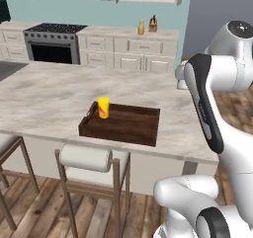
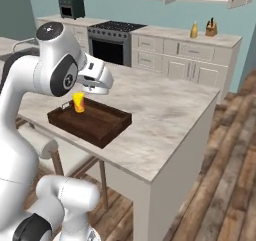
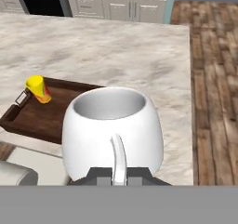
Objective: There is a tray on the dining counter. Grab the cup, mug, and pitcher and place them on the tray. The pitcher may be placed next to the tray if it cannot fit the tray.
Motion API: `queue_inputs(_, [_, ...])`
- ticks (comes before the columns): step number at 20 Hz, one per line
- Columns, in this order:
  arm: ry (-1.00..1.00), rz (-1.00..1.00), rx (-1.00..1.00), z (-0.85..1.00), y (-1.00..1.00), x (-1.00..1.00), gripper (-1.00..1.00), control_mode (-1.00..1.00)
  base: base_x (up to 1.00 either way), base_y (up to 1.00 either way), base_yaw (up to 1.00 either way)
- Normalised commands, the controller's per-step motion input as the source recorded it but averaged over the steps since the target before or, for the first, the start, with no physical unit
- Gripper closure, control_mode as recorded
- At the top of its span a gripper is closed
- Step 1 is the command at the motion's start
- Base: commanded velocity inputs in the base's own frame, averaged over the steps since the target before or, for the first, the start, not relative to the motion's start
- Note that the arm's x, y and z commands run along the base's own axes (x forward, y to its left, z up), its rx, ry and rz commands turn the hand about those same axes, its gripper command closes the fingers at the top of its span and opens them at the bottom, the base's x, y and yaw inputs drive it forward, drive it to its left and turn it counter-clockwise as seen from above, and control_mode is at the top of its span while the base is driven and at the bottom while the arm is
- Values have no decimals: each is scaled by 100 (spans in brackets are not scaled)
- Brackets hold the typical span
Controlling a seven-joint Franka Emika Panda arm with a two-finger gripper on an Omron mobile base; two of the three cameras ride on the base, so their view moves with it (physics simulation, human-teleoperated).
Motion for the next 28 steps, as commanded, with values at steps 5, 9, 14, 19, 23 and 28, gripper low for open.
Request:
queue_inputs(5, [0, 0, 0, 0, 0, 0, 100, 100, 58, 13, 7])
queue_inputs(9, [0, 0, 0, 0, 0, 0, 100, 100, 48, 12, 10])
queue_inputs(14, [0, 0, 0, 0, 0, 0, 100, 100, 44, 3, 15])
queue_inputs(19, [0, 0, 0, 0, 0, 0, 100, 100, 33, 0, 18])
queue_inputs(23, [0, 0, 0, 0, 0, 0, 100, -100, 2, 0, 2])
queue_inputs(28, [0, 0, 0, 0, 0, 0, 100, -100, 0, 0, 0])
